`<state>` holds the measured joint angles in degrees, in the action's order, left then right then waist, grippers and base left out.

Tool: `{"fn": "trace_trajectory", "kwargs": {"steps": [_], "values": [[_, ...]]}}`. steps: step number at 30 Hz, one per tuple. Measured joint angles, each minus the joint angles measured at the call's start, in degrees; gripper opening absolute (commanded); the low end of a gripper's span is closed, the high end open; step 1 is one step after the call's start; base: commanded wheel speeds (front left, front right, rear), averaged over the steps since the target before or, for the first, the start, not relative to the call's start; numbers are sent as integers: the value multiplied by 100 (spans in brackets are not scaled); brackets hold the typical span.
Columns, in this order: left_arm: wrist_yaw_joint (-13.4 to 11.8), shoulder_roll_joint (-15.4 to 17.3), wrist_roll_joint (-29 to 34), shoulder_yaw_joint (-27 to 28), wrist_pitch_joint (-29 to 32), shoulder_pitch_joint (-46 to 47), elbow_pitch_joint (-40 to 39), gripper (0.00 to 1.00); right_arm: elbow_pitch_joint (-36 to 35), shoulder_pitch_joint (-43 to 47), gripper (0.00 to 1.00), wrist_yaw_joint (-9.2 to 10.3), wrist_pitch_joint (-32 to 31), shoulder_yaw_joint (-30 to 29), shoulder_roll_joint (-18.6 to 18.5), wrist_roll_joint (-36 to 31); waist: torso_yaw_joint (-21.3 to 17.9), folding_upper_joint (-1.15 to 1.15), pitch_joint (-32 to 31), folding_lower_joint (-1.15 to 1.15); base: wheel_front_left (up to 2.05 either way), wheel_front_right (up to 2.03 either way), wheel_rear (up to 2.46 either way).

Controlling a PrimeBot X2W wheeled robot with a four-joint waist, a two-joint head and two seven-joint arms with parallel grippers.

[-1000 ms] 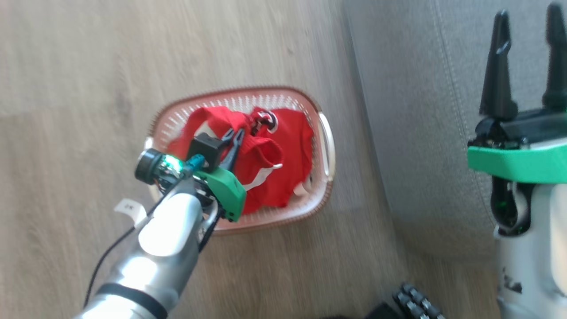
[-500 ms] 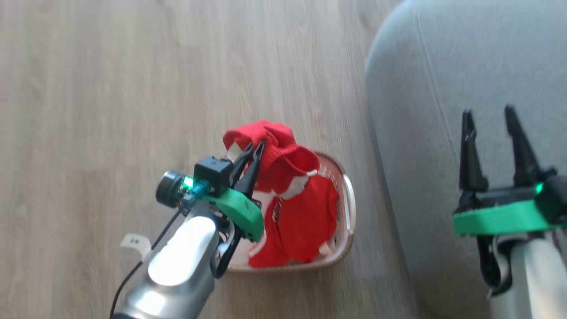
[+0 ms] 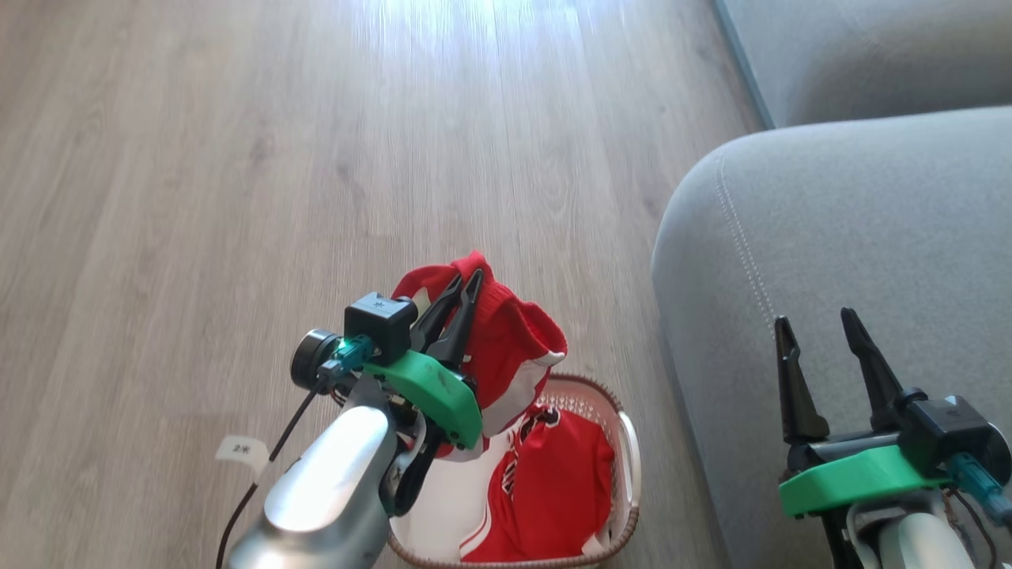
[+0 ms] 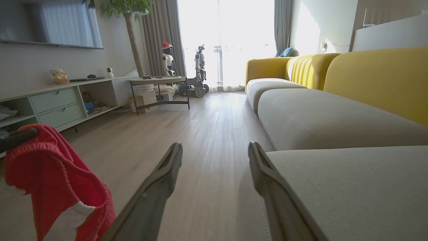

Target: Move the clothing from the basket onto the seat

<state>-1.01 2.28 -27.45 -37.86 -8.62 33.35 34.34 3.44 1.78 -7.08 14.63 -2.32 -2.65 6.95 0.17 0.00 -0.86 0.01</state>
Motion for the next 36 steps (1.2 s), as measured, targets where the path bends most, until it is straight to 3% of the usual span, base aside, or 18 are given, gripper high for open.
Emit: {"fn": "trace_trajectory", "kwargs": {"steps": [12, 21, 28, 36], "values": [[160, 1, -23, -116, 250, 150, -92, 0, 122, 34, 100, 0, 0, 188, 0, -41, -46, 0, -271, 0, 0, 0, 0], [200, -2, -136, -246, 298, 646, -222, 0, 630, 4, 100, 0, -1, 1023, -1, -208, 15, 0, -263, 0, 0, 0, 0], [40, -7, -479, -627, 297, 847, -545, 0, 1120, -525, 100, 0, -1, 1699, -5, -225, 89, 0, -238, 0, 0, 0, 0], [-205, -5, -757, -1017, 240, 975, -809, 0, 1809, -1159, 100, 0, -1, 2085, -15, -115, 165, 0, -190, 0, 0, 0, 0]]}}
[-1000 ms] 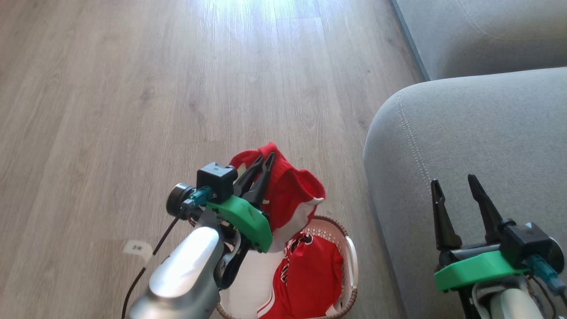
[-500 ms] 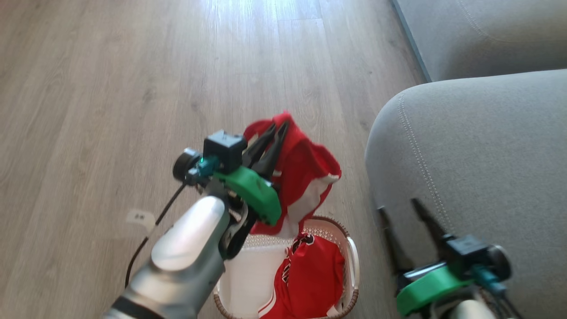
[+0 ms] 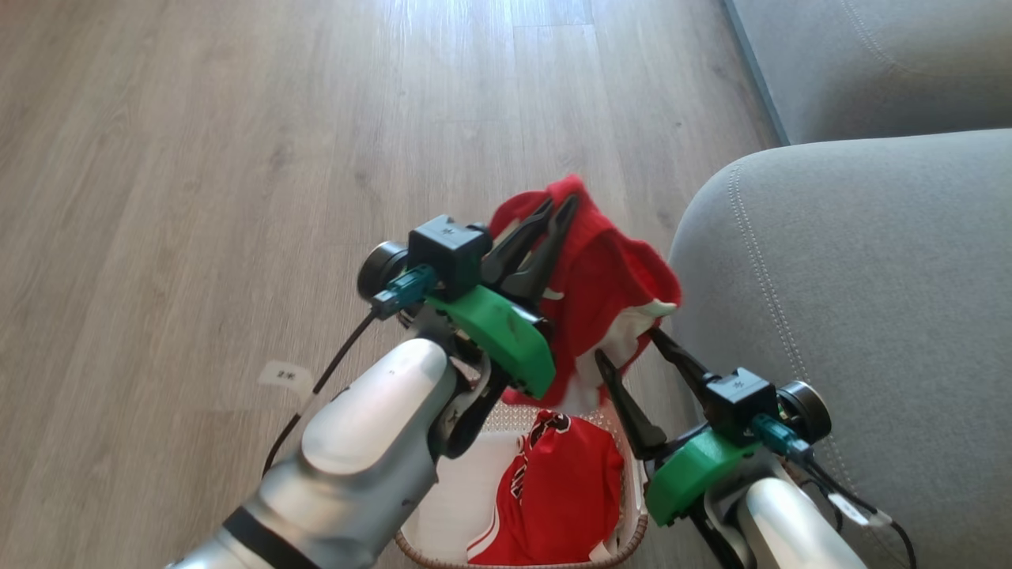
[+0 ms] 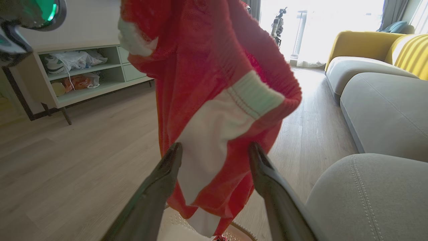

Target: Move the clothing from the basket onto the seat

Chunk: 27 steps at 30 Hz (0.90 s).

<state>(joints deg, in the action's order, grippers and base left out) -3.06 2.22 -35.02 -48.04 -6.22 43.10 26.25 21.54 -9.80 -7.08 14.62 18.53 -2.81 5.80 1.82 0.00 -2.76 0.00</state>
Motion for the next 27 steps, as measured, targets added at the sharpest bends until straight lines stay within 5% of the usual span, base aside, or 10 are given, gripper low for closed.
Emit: {"fn": "trace_trajectory", "kwargs": {"steps": [14, 17, 21, 27], "values": [[-158, 3, -242, -411, -45, 230, -441, 0, 528, -448, 100, 0, 0, 70, -21, 301, 152, 0, 7, 0, 0, 0, 0], [-180, 3, -277, -444, -69, 230, -461, 0, 432, -582, 70, 0, 0, 94, -22, 301, 155, -1, 24, 0, 0, 0, 0], [-200, 3, -312, -446, -94, 230, -464, 0, 387, -671, 0, 0, 0, 108, -23, 299, 163, -1, 46, 0, 0, 0, 0], [-203, 8, -350, -441, -100, 227, -427, 0, 214, -672, 0, 0, 0, 53, -25, 254, 166, -1, 69, 0, 0, 0, 0]]}}
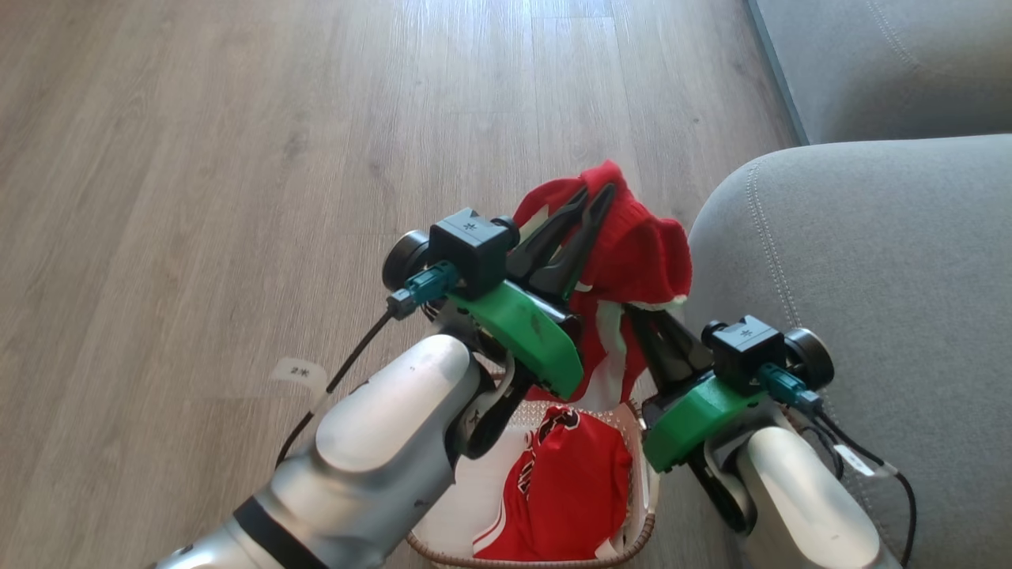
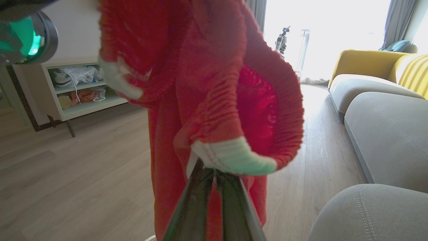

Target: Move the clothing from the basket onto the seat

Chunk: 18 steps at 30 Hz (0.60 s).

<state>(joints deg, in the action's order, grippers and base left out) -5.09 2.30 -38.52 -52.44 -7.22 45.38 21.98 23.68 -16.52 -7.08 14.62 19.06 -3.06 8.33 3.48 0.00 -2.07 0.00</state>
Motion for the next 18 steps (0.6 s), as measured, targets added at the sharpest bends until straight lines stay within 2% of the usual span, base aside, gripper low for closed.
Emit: {"fn": "trace_trajectory", "kwargs": {"steps": [4, 5, 6, 7, 8, 9, 18], "values": [[-80, 34, -112, 26, 0, -40, 177, 0, -265, 3, 0, 0, 0, -126, -1, -56, -19, 0, 21, 0, 0, 0, 0], [-80, 46, -140, 54, -16, -73, 235, 8, -352, 6, 0, 0, 0, -178, -1, -99, -28, 0, 29, 0, 0, 0, 0], [-98, 56, -167, 89, -69, -105, 300, 31, -436, 9, 0, 0, 0, -231, -1, -134, -37, 0, 36, 0, 0, 0, 0], [-98, 69, -191, 121, -107, -140, 360, 46, -510, 15, 0, 0, 0, -278, -1, -162, -46, 0, 41, 0, 0, 0, 0], [-99, 85, -213, 149, -153, -187, 435, 91, -577, 23, 0, 0, 0, -324, -1, -198, -58, 0, 46, 0, 0, 0, 0], [-99, 92, -249, 167, -199, -232, 511, 100, -643, 40, 0, 0, 0, -377, -1, -234, -70, 0, 50, 0, 0, 0, 0], [12, 102, -330, 163, -504, -609, 1040, 100, -998, 96, 0, 0, 0, -799, -25, -461, -155, 0, 75, 0, 0, 0, 0]]}}
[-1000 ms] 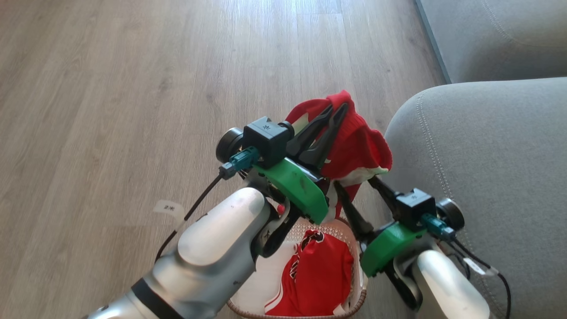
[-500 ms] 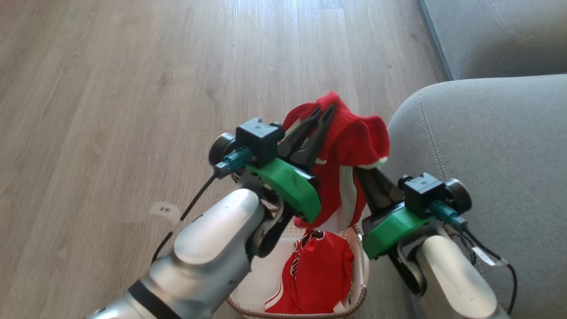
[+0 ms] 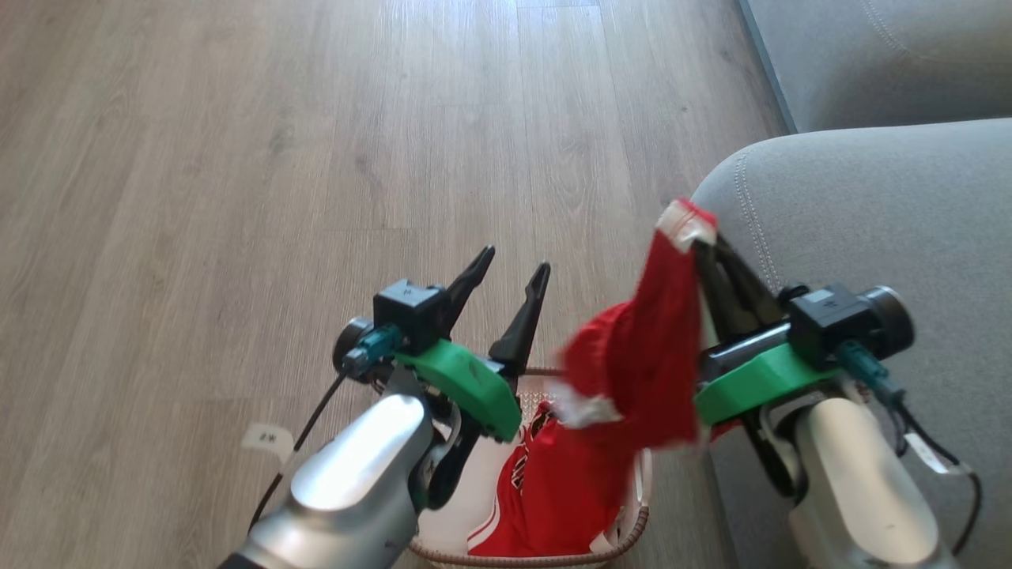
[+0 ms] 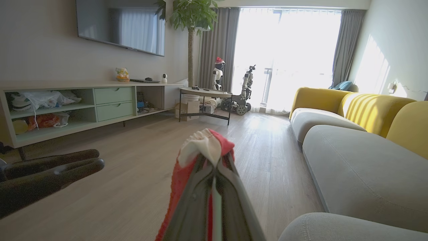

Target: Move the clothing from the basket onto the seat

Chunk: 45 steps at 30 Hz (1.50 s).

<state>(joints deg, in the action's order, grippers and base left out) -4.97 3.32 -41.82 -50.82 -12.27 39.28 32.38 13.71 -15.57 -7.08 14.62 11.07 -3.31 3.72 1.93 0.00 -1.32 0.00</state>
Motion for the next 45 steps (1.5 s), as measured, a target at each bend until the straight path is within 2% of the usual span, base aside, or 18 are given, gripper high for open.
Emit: {"fn": "trace_trajectory", "kwargs": {"steps": [10, 15, 29, 35, 40, 45], "values": [[146, -36, 137, -233, -170, -466, 318, 100, -450, 338, 0, 0, 0, -583, -94, -231, -53, 0, 28, 0, 0, 0, 0], [151, -62, 302, -378, -200, -587, 387, 100, -735, 359, 0, 0, 0, -825, -147, -304, -207, 0, 63, 0, 0, 0, 0], [244, -74, 769, -267, -203, -772, -60, 100, -1194, 466, 0, 0, 1, -1025, -180, -442, -1327, 0, 346, 0, 0, 0, 0], [191, -75, 868, -274, -203, -755, -207, 100, -1310, 441, 0, 0, 1, -1173, -186, -442, -1643, 0, 665, 0, 0, 0, 0], [156, -73, 928, -331, -203, -722, -271, 100, -1378, 434, 0, 0, 1, -1290, -186, -442, -1725, 0, 890, 0, 0, 0, 0], [143, -70, 970, -391, -203, -658, -337, 100, -1373, 388, 0, 0, 1, -1439, -181, -443, -1609, 0, 972, 0, 0, 0, 0]]}}
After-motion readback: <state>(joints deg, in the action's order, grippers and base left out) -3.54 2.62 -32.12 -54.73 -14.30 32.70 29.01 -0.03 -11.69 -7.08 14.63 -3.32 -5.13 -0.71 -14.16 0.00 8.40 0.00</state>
